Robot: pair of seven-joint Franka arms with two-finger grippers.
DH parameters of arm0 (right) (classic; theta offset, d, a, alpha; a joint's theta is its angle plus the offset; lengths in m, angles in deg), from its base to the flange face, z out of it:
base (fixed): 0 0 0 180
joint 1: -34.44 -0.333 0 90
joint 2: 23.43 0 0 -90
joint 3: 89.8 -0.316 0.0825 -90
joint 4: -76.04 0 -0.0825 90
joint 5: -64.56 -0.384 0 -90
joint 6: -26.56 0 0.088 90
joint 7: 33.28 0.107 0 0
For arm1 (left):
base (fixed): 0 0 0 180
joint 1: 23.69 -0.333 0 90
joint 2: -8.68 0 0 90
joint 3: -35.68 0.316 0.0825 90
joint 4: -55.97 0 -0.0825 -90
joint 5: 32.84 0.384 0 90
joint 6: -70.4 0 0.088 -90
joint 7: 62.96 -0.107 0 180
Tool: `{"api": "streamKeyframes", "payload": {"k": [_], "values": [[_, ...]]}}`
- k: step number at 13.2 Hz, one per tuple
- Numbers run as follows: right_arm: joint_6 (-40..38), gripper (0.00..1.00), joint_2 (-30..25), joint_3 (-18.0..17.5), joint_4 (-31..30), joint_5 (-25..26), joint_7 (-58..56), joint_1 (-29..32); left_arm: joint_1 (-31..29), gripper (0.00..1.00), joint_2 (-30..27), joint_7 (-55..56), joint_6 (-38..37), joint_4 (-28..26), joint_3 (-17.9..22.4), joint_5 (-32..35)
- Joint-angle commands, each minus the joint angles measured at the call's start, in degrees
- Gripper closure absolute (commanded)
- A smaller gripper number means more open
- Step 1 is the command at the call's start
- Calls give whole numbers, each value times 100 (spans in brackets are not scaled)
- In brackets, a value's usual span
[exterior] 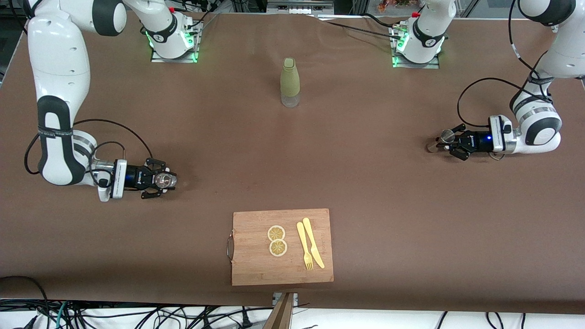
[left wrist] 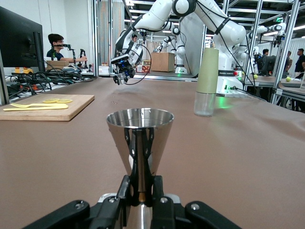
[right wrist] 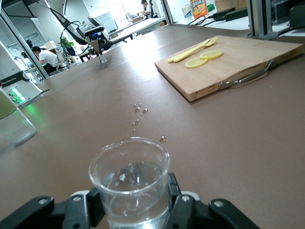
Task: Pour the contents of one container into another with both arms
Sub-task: 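Set the beaker down and open the right gripper while the left releases the jigger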
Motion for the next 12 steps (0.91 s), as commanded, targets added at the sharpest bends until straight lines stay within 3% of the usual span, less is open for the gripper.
{"api": "streamKeyframes", "payload": {"k": [1, 3, 5, 6, 8, 11, 12], "values": [[-59, 63, 406, -149, 410, -137, -75, 97, 40, 100, 257, -483, -210, 427, 100, 141], [-58, 62, 565, -194, 569, -331, -127, 88, 58, 100, 327, -492, -210, 454, 100, 97], [-58, 54, 574, -194, 569, -314, -127, 62, 75, 100, 493, -483, -201, 603, 109, 88], [-58, 41, 574, -194, 569, -305, -127, 53, 84, 100, 564, -483, -201, 638, 117, 88], [3, 0, 583, -194, 560, -304, -119, 44, 93, 100, 626, -448, -201, 665, 117, 88], [-5, 0, 574, -185, 560, -296, -110, 35, 93, 100, 661, -413, -201, 665, 135, 79], [-23, 0, 566, -176, 560, -270, -101, 53, 84, 95, 661, -395, -192, 674, 135, 79]]}}
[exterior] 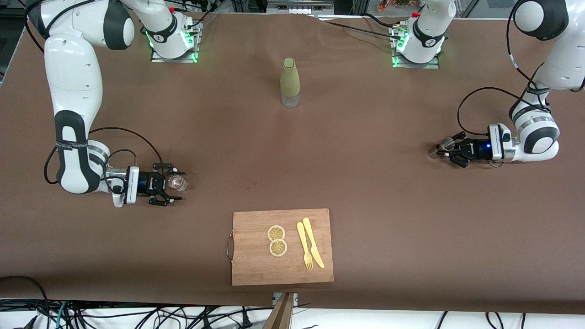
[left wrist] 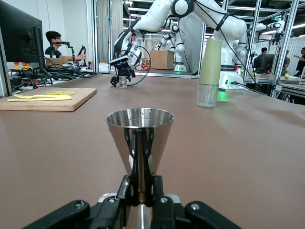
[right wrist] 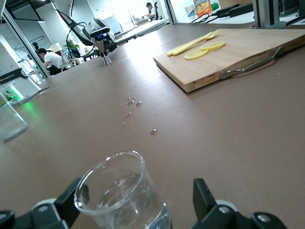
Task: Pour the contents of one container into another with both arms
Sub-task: 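Set the beaker down and open the right gripper while the left releases the jigger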
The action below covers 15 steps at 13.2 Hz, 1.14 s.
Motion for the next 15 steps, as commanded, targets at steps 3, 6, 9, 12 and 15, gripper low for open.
{"api": "streamKeyframes", "payload": {"k": [3, 6, 9, 12, 15], "values": [[-72, 0, -73, 27, 84, 355, 65, 176, 57, 62, 122, -405, -142, 261, 128, 132], [-299, 0, -292, 351, 146, 1005, 92, 247, 48, 16, 122, -457, -151, 261, 128, 158], [-1019, 0, -503, 816, 451, 1524, 774, 203, 13, 0, 35, -449, -186, 269, 347, 376], [-1767, 0, -766, 958, 1181, 1982, 2328, 159, 13, 0, -447, -134, -186, 270, 655, 710], [-1482, 0, -1562, 1090, 992, 2541, 3603, -235, 4, 0, -1369, 1137, -29, 366, 691, 1482]]}}
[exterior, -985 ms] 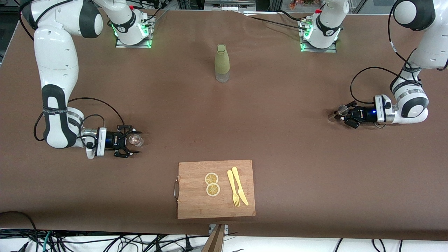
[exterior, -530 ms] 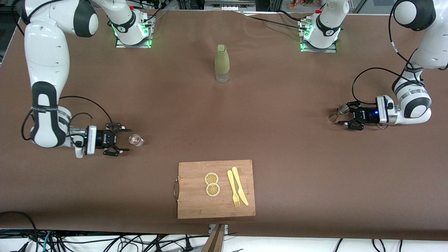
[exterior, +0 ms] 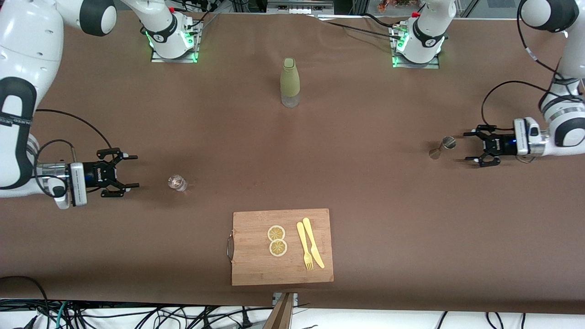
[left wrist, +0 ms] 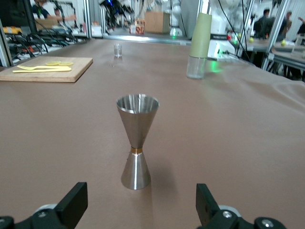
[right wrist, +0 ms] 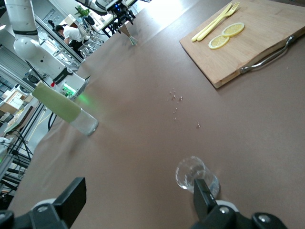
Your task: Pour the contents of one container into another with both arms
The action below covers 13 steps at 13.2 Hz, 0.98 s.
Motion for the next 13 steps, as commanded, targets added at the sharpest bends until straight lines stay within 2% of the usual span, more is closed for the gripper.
{"api": "streamKeyframes", "payload": {"k": [1, 3, 5, 6, 8, 10, 11, 13], "values": [[568, 0, -1034, -122, -356, 1017, 1270, -275, 42, 0, -1051, 1213, 173, -71, 17, 721], [790, 0, -1607, -457, -479, 1810, 2316, -178, 147, 0, -1622, 2539, 323, -123, 8, 1221], [957, 0, -2012, -651, -585, 2155, 3283, -178, 481, 0, -2124, 3683, 394, 60, -36, 1680], [1027, 0, -2266, -800, -681, 2496, 3897, -178, 569, 0, -2352, 4210, 403, 131, -45, 1847], [1273, 0, -2784, -1221, -988, 3303, 4682, -117, 858, 0, -2905, 5430, 473, 140, -54, 2286], [1572, 0, -3504, -1730, -1418, 4445, 5647, -12, 1192, 0, -3512, 7125, 500, 175, -167, 2935], [1530, 0, -3821, -1872, -1551, 4903, 6279, -2, 1289, 0, -3758, 7908, 508, 175, -281, 3121], [1442, 0, -4305, -2013, -1788, 5441, 7335, 24, 1649, 0, -4049, 9332, 517, 193, -361, 3499]]}}
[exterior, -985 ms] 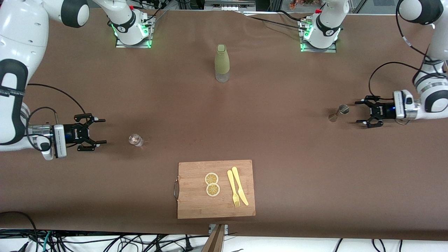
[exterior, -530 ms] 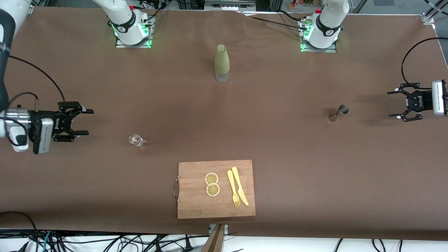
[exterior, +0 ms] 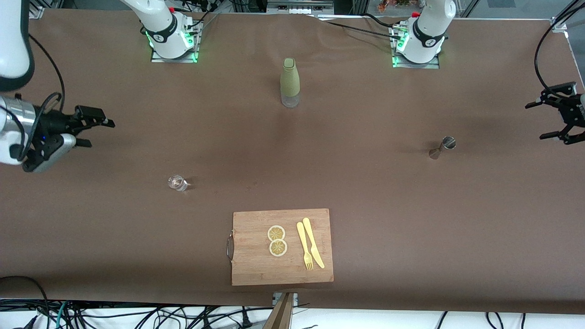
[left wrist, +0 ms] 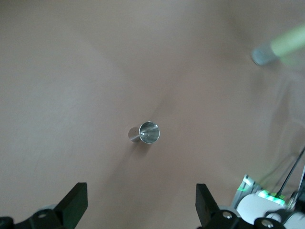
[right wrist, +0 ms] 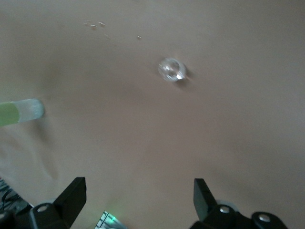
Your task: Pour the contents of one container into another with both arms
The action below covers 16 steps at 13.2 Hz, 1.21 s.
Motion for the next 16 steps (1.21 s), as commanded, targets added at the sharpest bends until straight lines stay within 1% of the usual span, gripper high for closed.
{"api": "streamKeyframes", "payload": {"k": [1, 3, 4, 5, 7, 9, 10, 12, 16], "values": [[127, 0, -945, -348, -766, 730, 1136, 226, 480, 0, -448, 1958, 105, 31, -120, 742], [101, 0, -1061, -725, -794, 1118, 1341, 559, 762, 0, -685, 3401, 88, 164, -427, 1366], [31, 0, -1070, -727, -803, 1241, 1368, 569, 832, 0, -791, 3930, 79, 164, -594, 1587], [-22, 0, -1070, -709, -812, 1225, 1324, 613, 850, 0, -835, 4361, 79, 155, -708, 1763], [-84, 0, -1114, -700, -803, 1260, 1341, 622, 973, 0, -888, 5266, 53, 147, -823, 1791], [21, 0, -1114, -700, -742, 1260, 1342, 622, 1000, 0, -923, 6417, 18, 155, -1016, 1774], [-22, 0, -1053, -709, -707, 1208, 1341, 631, 1009, 0, -923, 6840, -17, 147, -1035, 1713], [-49, 0, -860, -665, -575, 1164, 1333, 640, 1026, 0, -906, 6985, 9, 147, -1035, 1712], [-75, 0, -833, -700, -478, 1155, 1394, 604, 1026, 0, -897, 6967, 193, 147, -1035, 1703]]}}
